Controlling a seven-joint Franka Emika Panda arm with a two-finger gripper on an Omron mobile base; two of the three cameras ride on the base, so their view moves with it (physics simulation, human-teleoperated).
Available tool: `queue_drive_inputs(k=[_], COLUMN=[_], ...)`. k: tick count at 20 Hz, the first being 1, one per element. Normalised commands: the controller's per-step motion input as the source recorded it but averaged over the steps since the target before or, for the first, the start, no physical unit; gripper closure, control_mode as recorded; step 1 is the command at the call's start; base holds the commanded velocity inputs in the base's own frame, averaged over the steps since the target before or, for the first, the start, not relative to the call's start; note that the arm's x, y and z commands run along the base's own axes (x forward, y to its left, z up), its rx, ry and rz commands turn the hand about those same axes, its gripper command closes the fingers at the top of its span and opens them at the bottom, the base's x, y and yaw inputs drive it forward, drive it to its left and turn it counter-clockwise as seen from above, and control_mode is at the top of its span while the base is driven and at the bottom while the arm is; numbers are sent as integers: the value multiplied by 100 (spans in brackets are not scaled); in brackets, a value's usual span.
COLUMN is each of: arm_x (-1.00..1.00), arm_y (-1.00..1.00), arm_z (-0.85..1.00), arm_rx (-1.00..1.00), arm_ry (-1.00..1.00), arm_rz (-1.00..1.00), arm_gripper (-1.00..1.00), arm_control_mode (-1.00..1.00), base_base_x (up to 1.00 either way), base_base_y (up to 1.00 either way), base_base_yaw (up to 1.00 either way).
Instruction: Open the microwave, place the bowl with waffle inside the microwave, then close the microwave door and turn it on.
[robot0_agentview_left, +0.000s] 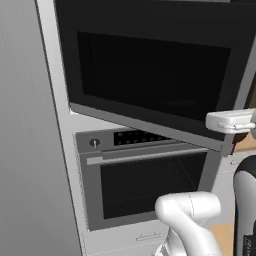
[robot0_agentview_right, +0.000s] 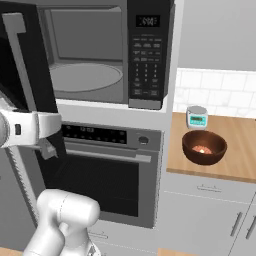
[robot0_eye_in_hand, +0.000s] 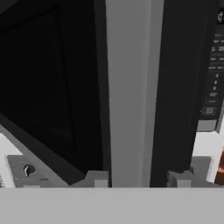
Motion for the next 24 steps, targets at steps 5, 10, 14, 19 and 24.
queue_drive_inputs(k=[5, 10, 14, 19, 24], arm_x=[-100, -100, -77, 13, 24], arm_y=[76, -7, -96, -100, -82], arm_z=[29, 17, 7, 1, 0], arm_rx=[-6, 0, 8, 18, 27], arm_ry=[-1, -3, -2, 4, 14], arm_rz=[-14, -26, -12, 18, 35], arm_gripper=[-100, -100, -100, -100, -100], arm_control_mode=[-100, -100, -100, -100, -100], base_base_x=[0, 0, 0, 0, 0], base_base_y=[0, 0, 0, 0, 0], base_base_yaw=[0, 0, 0, 0, 0])
